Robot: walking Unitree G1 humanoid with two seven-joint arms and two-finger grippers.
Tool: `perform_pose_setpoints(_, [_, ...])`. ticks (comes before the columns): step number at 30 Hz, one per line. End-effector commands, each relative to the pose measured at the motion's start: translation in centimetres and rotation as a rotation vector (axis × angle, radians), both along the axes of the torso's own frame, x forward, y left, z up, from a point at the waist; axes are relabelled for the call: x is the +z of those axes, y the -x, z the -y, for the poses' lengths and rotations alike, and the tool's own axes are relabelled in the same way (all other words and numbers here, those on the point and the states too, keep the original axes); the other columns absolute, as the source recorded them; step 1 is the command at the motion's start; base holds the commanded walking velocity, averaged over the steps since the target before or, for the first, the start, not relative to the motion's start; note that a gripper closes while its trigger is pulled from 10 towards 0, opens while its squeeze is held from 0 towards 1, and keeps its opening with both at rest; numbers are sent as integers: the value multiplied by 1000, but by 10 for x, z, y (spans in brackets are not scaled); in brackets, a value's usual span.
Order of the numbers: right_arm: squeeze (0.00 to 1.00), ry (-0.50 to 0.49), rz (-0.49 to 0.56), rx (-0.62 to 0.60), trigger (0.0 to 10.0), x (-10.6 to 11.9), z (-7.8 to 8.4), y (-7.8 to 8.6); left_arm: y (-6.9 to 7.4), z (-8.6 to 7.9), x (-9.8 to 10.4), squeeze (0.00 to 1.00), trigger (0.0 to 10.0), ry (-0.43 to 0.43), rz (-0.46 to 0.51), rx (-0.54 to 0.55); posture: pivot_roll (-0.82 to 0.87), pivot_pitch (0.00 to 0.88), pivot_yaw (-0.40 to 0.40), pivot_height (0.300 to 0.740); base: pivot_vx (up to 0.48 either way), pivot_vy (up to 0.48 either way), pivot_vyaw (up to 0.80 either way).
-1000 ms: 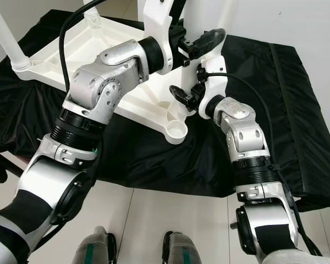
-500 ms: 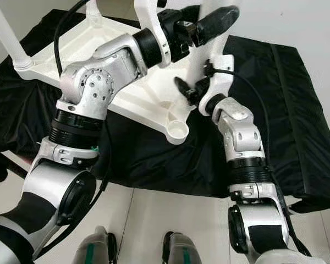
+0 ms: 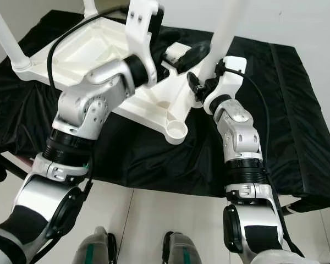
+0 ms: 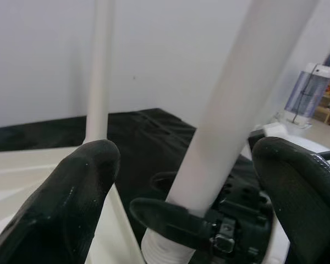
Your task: Building children table
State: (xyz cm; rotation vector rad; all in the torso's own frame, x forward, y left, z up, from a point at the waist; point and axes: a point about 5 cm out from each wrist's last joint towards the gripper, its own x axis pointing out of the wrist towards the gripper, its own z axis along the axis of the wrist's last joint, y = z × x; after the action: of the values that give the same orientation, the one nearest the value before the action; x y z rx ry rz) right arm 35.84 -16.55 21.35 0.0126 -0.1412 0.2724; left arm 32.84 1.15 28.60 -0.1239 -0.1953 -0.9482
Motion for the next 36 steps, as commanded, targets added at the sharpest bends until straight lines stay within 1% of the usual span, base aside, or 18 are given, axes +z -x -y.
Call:
perform_pose_setpoints(1, [0,-18,63,13,10000,3,-4,7,-2,-8,-5,0,10000,12,8,102,-62,47,-9,740,0,0,0])
perform_pose_setpoints(3, [0,-22,85,39,10000,2,-9,12,-6,-19,-15,0,10000,9,1,187,-62,46,-8,740,0,0,0])
perform_pose_setpoints(4, [0,-22,85,39,10000,2,-9,12,-6,-19,-15,0,10000,9,1,187,-62,46,-8,740,0,0,0])
perform_pose_setpoints(7, [0,-25,98,47,10000,2,-10,13,-9,-25,-23,0,10000,16,-24,240,-62,46,-8,740,0,0,0])
perform_pose_setpoints(8, [0,-45,100,25,10000,2,-9,11,-13,-34,-34,0,10000,-7,-40,321,-62,42,-9,740,0,0,0])
perform_pose_setpoints(9, [0,-45,107,21,10000,3,-9,10,-14,-40,-38,0,10000,-12,-53,360,-61,37,-3,740,0,0,0])
perform_pose_setpoints(10, [0,-45,107,21,10000,3,-9,10,-14,-40,-38,0,10000,-12,-53,360,-61,37,-3,740,0,0,0])
perform_pose_setpoints(13, [0,-42,116,24,10000,0,-14,11,-16,-53,-42,0,10000,10,-98,432,-53,34,-7,740,0,0,0])
perform_pose_setpoints(15, [0,-42,117,24,10000,-1,-15,12,-16,-55,-43,0,10000,8,-100,449,-53,34,-7,740,0,0,0])
perform_pose_setpoints(18, [0,-43,107,39,10000,-5,-20,15,-18,-67,-51,0,10000,-57,-106,544,-46,33,-9,740,0,0,0])
perform_pose_setpoints(20, [0,-46,102,39,10000,-8,-22,16,-17,-70,-58,0,10000,-53,-146,550,-43,29,-11,740,0,0,0])
perform_pose_setpoints(21, [0,-46,102,39,10000,-8,-22,16,-17,-70,-58,0,10000,-53,-146,550,-43,29,-11,740,0,0,0])
perform_pose_setpoints(23, [0,-49,85,16,10000,-16,-26,19,-15,-77,-68,0,10000,-37,-211,582,-40,24,-7,740,0,0,0])
perform_pose_setpoints(26, [0,-72,62,-1,10000,-24,-32,22,-13,-83,-86,0,10000,-133,-245,634,-39,15,5,740,0,0,0])
perform_pose_setpoints(32, [0,-79,38,-4,10000,-29,-37,25,-11,-87,-91,0,10000,-159,-231,653,-39,8,7,740,0,0,0])
perform_pose_setpoints(33, [0,-54,44,-10,10000,-32,-39,27,-8,-88,-94,0,10000,-182,-205,652,-38,3,8,740,0,0,0])
perform_pose_setpoints(35, [0,-43,48,-12,10000,-32,-39,27,-7,-88,-94,0,10000,-187,-196,644,-38,3,8,740,0,0,0])
perform_pose_setpoints(36, [0,-41,49,1,10000,-33,-41,27,-3,-86,-94,0,10000,-199,-157,622,-35,3,5,740,0,0,0])
